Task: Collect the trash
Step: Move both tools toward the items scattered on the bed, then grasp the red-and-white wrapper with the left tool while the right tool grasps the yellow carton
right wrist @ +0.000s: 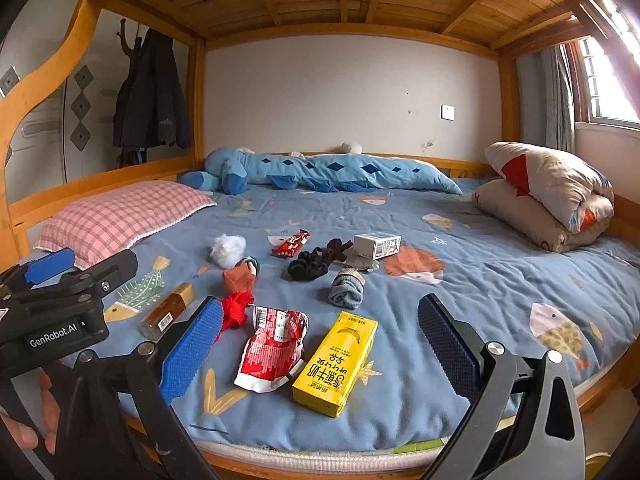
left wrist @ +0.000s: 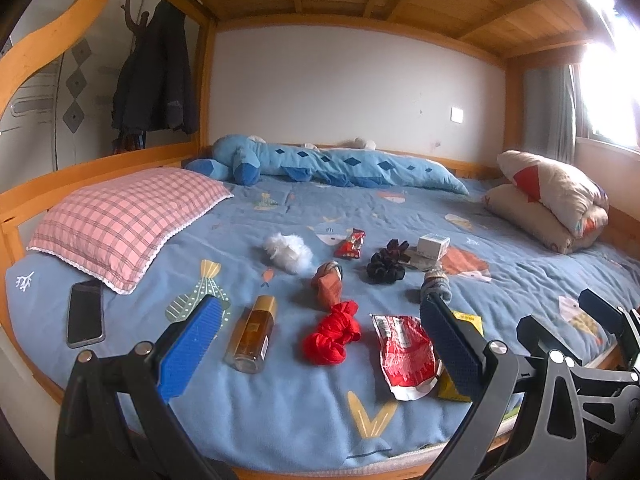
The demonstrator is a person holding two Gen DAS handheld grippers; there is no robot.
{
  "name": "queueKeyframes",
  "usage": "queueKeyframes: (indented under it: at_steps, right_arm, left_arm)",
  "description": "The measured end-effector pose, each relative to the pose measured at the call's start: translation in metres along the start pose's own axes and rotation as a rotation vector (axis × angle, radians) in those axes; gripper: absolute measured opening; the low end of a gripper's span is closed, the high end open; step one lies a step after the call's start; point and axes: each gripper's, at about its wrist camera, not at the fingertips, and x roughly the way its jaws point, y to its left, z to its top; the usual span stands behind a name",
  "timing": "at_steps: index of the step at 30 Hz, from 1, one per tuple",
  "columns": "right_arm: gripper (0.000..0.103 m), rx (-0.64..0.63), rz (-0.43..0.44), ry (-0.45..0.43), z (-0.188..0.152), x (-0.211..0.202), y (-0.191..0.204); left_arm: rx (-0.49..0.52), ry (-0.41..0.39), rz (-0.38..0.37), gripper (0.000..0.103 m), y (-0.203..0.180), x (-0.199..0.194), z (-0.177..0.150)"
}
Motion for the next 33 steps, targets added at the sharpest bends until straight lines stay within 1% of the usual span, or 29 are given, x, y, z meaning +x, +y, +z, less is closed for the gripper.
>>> queueKeyframes:
  at_steps: [13,16,22,26,28,29,30,31,33]
  right_arm:
    - [0.095,0.011,-0.008,0.035,0.002,0.013,-0.002]
    - [0.095,0.015,0.000,0.063,0.000,0.020,-0.002]
    - [0.095,0.013,-0.011,0.118,-0.006,0.036,0.000]
    - [0.095,0.031,-0.022,0.193,-0.011,0.058,-0.002]
    - [0.092,0.046,-0.038,0.212,-0.012,0.066,-0.005]
    - [0.089,0.060,-0.045,0.230,-0.013,0.073,-0.008]
    - [0.083,0.072,-0.049,0.246,-0.013,0.079,-0.011]
    - [0.082,0.088,-0.056,0.279,-0.015,0.089,-0.015]
    - [0.074,0.119,-0.067,0.329,-0.019,0.105,-0.022]
  left_arm:
    - [0.015,0.050,0.008,0.099,-0.003,0.018,-0.006]
    - [0.009,0.067,0.013,0.099,-0.001,0.024,-0.007]
    - [0.002,0.103,0.023,0.099,0.004,0.040,-0.012]
    - [0.013,0.125,0.028,0.099,0.006,0.051,-0.016]
    - [0.016,0.134,0.028,0.099,0.006,0.056,-0.017]
    - [0.018,0.141,0.030,0.099,0.006,0.060,-0.018]
    - [0.018,0.147,0.031,0.099,0.007,0.062,-0.019]
    - [0.015,0.159,0.027,0.099,0.007,0.066,-0.020]
    - [0.009,0.179,0.014,0.099,0.006,0.073,-0.022]
